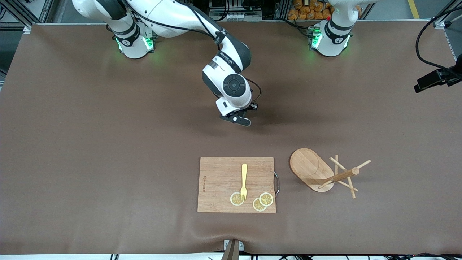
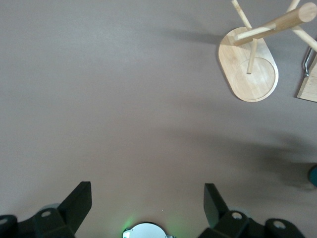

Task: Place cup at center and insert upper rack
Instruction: 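Carry the held mug to the table center with the right gripper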

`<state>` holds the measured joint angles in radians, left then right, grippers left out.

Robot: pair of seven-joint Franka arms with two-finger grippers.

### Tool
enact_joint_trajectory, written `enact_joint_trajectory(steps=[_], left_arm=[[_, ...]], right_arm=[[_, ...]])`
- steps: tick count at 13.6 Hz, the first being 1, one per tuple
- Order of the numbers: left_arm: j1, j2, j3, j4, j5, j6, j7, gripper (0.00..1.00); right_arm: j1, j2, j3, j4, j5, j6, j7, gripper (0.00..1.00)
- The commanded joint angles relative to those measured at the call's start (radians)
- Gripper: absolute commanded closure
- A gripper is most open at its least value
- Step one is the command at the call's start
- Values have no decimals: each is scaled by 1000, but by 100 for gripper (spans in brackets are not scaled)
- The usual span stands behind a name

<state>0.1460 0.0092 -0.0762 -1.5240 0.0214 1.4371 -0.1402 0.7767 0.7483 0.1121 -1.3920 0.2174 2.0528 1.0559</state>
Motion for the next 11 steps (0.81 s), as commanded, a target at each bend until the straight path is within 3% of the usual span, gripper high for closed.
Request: enact_joint_trajectory(steps=[1,7,11], left_arm=[[20,-5,-4,8,9,-1,-6,0],[21,-6,-4,8,14,-4,-4,0],[18,-11,-5,10,15,-9,-2,0]], right_arm=[[10,37,-8,39,0,7,15,100],[12,40,-9,39,-4,9,12,100],[12,40,-12,39,-7,21,9,60]])
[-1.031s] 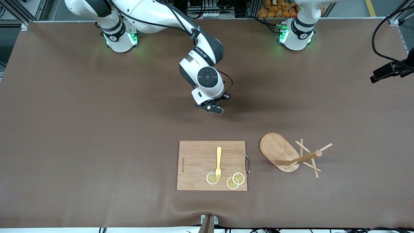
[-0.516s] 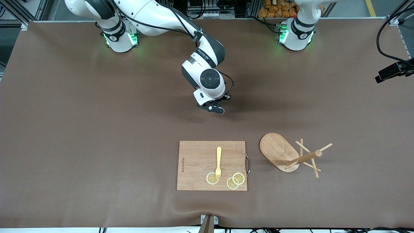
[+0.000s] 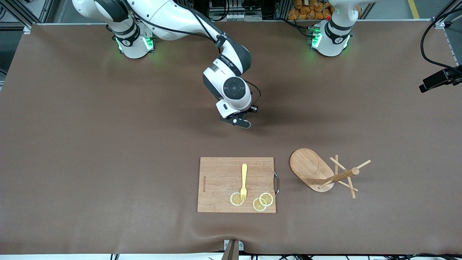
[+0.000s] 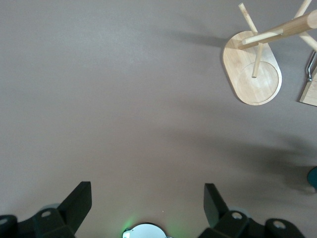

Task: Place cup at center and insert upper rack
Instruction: 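Carry the held mug to the table center with the right gripper, then set the mug down, open the right gripper while the left gripper approaches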

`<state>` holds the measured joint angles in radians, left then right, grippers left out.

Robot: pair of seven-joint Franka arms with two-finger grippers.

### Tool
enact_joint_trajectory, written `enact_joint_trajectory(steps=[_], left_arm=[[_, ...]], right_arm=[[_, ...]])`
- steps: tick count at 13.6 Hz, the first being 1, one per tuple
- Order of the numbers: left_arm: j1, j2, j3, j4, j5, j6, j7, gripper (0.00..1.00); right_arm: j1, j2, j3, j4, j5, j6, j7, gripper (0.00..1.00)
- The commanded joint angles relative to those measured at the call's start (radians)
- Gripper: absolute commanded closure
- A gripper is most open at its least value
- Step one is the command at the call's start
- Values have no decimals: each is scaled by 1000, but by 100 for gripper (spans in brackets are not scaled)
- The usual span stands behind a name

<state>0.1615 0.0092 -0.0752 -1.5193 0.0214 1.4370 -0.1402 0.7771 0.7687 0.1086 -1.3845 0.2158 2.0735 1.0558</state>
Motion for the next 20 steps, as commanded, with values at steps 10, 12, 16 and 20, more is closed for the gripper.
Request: enact_joint_trajectory(steps=[10,12,16,20], left_arm=[[-5,-52,-224,-50,49,-47,-13,0],[-4,-61,-296,-76,87,-47,-22,0],[-5,-69,-457,-111,124,-46,-319,0],[-11,-55,-587,-119,124,-43,-582,0]], right_arm=[[-19,-32,-9,61,5,-65,0,2],[-76,-96,-7,94,8,-172,-19,0],[-226,-285,-9,91,4,-306,-127,0],[-422,-448,-10,84,-36,-415,-327,0]])
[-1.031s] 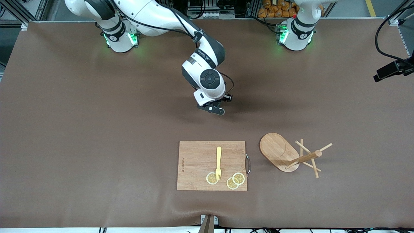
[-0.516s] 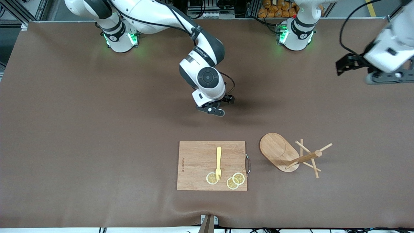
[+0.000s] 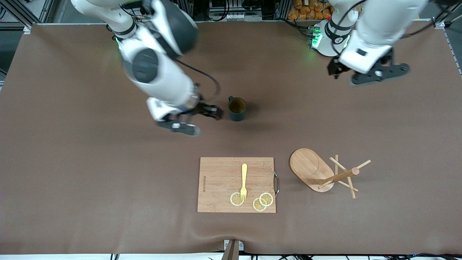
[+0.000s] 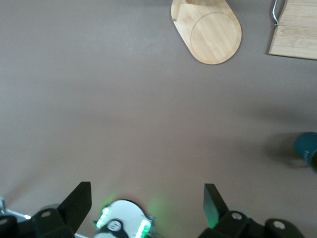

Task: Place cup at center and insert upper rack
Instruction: 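Set the mug down, open the right gripper while the left gripper approaches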

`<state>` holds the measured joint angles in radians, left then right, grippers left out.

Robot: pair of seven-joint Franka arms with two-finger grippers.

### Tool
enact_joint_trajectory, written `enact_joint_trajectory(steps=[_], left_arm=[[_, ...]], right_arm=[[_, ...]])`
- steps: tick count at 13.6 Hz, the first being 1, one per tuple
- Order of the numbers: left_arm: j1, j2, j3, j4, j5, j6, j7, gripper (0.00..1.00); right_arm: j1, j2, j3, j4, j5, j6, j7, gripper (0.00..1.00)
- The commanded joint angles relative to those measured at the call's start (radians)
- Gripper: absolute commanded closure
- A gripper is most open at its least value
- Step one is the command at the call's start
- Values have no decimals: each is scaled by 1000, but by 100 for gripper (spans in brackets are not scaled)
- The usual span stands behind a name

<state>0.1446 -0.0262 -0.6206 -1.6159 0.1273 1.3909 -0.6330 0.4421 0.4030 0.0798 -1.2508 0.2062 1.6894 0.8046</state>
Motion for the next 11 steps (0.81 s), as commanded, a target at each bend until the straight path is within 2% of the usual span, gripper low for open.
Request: enact_joint_trajectory(steps=[1,4,7,9,11], left_arm=[[4,-8,-76,-24,32,8,-153,0],[3,20,-171,-24,63,11,-293,0],[-2,35,-237,-24,64,28,-478,0],[-19,54,-284,-24,69,51,-598,0],[-116,89,-289,-25,141,53,-701,0]], right_arm=[[-132,-113,18,-50,-62,-51,-134,0],[-242,-190,18,-70,-192,-92,-406,0],[-382,-242,9,-105,-208,-83,-658,0],[-434,-295,-53,-177,-205,-56,-779,0],[-477,-374,-72,-267,-205,-31,-892,0]])
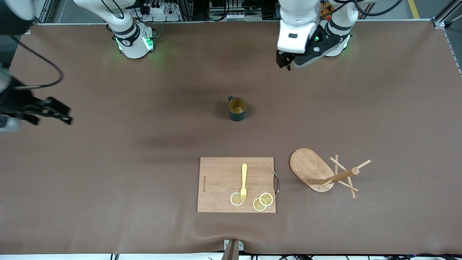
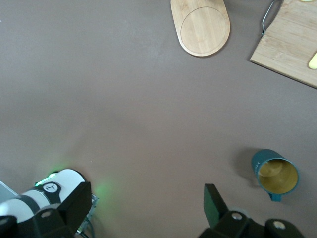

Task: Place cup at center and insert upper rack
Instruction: 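Lower the left gripper toward the mug handle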

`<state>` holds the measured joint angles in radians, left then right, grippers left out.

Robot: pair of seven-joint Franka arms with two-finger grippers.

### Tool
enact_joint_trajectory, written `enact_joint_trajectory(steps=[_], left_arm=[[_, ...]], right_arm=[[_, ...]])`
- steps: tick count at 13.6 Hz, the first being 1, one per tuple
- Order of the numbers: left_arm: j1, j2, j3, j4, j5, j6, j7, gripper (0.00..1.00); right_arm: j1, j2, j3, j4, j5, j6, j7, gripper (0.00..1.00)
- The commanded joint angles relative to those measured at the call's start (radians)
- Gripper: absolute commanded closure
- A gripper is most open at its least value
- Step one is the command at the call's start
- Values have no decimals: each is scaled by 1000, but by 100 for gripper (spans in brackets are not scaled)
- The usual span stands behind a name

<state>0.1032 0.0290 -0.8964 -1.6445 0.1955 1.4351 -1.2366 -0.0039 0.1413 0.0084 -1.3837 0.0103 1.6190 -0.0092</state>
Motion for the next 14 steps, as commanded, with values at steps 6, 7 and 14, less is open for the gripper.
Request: enact_joint_trajectory(steps=[6,7,14], left_arm=[[-376,276,-10,19,329,8,-479,0],[-422,322,-6,20,370,8,-550,0],[-682,590,71,57,633,7,-914,0]], right_arm=[[-90,-201,-1,-327,-4,30,-98,0],[-87,-200,-1,-325,0,33,-98,0],[-59,-154,1,-267,2,85,-101,0]])
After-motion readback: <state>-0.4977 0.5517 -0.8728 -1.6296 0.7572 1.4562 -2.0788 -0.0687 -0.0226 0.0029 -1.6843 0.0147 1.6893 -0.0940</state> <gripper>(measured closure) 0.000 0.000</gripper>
